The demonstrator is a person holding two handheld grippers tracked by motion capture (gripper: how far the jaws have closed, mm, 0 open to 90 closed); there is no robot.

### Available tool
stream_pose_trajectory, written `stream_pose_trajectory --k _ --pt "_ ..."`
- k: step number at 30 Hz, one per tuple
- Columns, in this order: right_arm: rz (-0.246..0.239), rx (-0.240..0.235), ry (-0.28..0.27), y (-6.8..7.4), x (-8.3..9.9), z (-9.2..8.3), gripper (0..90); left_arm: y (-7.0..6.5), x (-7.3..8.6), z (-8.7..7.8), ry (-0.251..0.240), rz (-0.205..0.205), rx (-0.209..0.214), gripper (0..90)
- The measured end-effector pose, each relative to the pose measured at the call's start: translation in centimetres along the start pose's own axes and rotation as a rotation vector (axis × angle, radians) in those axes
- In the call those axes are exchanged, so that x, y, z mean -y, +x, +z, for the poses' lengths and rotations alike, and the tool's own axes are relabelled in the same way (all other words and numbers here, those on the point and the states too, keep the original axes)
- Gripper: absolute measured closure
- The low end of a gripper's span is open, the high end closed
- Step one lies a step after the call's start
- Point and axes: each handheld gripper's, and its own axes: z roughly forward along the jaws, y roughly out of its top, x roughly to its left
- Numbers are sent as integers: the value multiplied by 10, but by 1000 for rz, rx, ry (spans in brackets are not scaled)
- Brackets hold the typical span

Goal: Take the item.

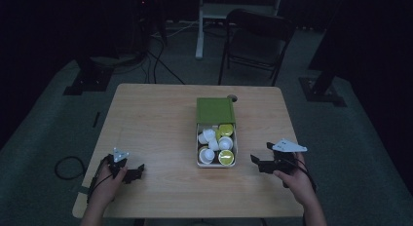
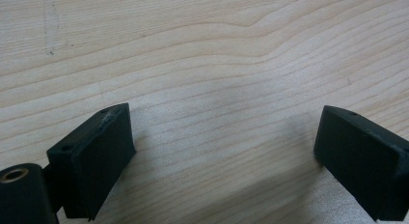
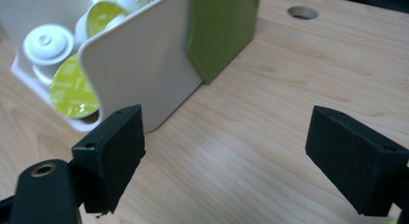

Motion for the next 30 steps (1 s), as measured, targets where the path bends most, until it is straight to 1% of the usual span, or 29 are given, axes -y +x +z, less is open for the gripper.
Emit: stream_pose_trajectory --k 5,9,16,18,20,23,25,30 --pt "-14 -46 30 6 8 8 135 0 0 0 0 0 0 70" --pt "-29 -64 63 11 15 17 135 0 0 0 1 0 0 71" --pt "-67 -75 131 16 26 30 135 0 0 0 1 0 0 70" --pt "-66 -81 146 17 29 33 138 0 0 0 1 0 0 70" --pt "-52 -90 154 16 31 35 138 0 0 0 0 0 0 70" --pt "-45 -85 169 15 35 37 140 0 0 0 0 0 0 70" --pt "-50 -79 181 14 37 39 140 0 0 0 0 0 0 70" --pt "-52 -81 207 15 40 44 140 0 0 0 -1 0 0 70"
